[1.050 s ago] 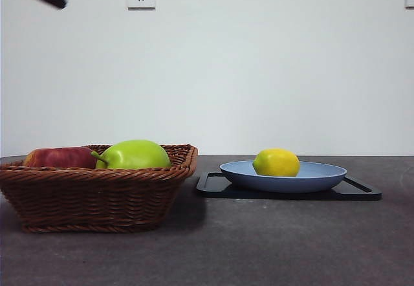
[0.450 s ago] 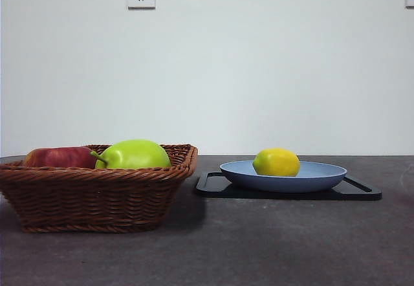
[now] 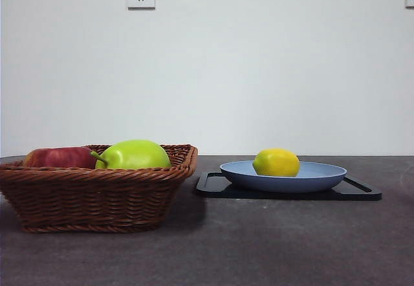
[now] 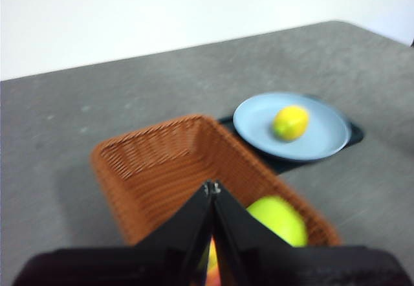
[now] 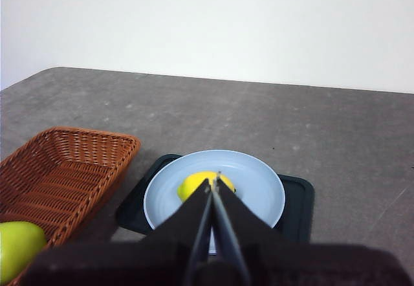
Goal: Take the lemon from the basket,put the lemon in the plate,hand out the plate
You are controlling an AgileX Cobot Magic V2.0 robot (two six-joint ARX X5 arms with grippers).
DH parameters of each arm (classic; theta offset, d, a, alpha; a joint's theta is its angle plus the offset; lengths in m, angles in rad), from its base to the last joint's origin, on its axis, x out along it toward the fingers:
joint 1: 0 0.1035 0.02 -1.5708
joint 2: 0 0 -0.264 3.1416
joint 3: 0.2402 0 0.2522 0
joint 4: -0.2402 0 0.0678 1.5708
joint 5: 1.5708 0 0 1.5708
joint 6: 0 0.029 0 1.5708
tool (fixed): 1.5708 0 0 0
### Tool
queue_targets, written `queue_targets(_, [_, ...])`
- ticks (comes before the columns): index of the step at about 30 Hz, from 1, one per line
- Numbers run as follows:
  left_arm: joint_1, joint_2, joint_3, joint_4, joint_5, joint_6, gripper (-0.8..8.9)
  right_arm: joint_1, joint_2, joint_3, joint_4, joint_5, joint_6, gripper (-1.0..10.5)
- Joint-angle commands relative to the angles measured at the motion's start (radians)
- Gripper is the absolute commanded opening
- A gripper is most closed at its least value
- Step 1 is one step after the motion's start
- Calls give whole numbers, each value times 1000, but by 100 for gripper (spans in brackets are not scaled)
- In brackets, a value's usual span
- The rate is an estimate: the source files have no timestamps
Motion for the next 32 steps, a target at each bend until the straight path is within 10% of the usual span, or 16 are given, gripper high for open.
queue_targets(1, [31,-100,5,-83,-51,75,8,7,2,8,11,5,6,4])
queue_targets(14, [429,-412,-323,171,-26,49,8,7,2,8,11,6,6,4])
queue_targets(32, [467,-412,-566,226,-26,19,8,7,2,8,11,4,6,4])
